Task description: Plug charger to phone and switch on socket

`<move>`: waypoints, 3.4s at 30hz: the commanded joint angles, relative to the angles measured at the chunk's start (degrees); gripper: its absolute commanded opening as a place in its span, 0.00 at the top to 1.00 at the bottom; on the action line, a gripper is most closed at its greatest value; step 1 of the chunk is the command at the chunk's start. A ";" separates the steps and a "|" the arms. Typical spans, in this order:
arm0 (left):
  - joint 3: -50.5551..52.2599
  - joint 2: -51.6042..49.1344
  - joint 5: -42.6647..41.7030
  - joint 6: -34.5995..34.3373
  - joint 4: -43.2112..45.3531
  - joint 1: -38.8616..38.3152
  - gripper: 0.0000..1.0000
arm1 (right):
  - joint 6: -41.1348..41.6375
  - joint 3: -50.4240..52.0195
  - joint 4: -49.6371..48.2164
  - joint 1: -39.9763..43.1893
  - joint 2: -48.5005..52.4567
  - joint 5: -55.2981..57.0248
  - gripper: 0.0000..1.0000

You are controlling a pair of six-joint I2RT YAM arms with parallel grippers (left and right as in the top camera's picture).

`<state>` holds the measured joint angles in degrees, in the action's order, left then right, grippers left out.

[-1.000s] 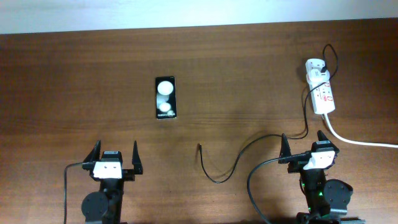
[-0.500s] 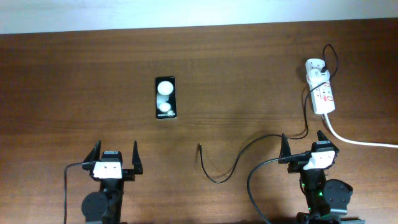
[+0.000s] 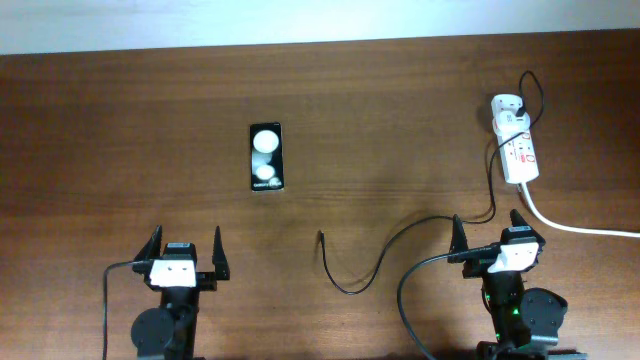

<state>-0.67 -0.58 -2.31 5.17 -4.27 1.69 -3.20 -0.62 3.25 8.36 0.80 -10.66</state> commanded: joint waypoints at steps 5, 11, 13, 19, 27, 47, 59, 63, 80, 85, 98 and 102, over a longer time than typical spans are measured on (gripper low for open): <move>0.13 0.17 0.15 0.74 -0.37 0.35 0.01 | 0.00 0.31 0.24 -0.59 -0.61 -0.96 0.01; 0.13 0.17 0.15 0.74 -0.35 0.35 0.01 | 0.00 0.31 0.24 -0.59 -0.61 -0.96 0.01; 0.13 0.17 0.15 0.74 -0.37 0.35 0.01 | 0.00 0.31 0.24 -0.59 -0.61 -0.96 0.01; 0.13 0.17 0.15 0.74 -0.35 0.35 0.01 | 0.00 0.31 0.24 -0.59 -0.59 -0.96 0.01; 0.13 0.17 0.15 0.74 -0.37 0.35 0.01 | 0.00 0.31 0.24 -0.59 -0.59 -0.96 0.01; -24.81 -19.82 -2.67 -4.50 -3.06 0.33 0.01 | 0.00 0.31 0.24 -0.59 -0.59 -0.96 0.01; -84.74 -74.53 -13.46 -6.01 -37.05 0.17 0.01 | 0.00 0.31 0.24 -0.59 -0.59 -0.96 0.01; -84.72 -74.69 -14.47 -5.99 -39.95 0.20 0.01 | 0.00 0.31 0.24 -0.59 -0.59 -0.96 0.01; -117.20 -107.49 -4.70 -12.04 -62.55 -11.30 0.01 | 0.00 0.31 0.24 -0.59 -0.59 -0.96 0.01; -117.57 -112.98 2.75 -14.47 -62.73 -16.61 0.01 | 0.02 0.31 0.24 -0.59 -0.59 -0.96 0.01; -117.57 -126.64 3.78 -21.70 -65.24 -17.94 0.01 | 0.00 0.31 0.24 -0.59 -0.59 -0.96 0.01; -117.57 -130.18 3.85 -22.29 -66.31 -17.94 0.01 | 0.00 0.31 0.24 -0.59 -0.59 -0.96 0.01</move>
<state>-117.25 -128.29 0.75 -15.68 -69.95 -16.23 -3.18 -0.62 3.22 8.21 0.62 -10.68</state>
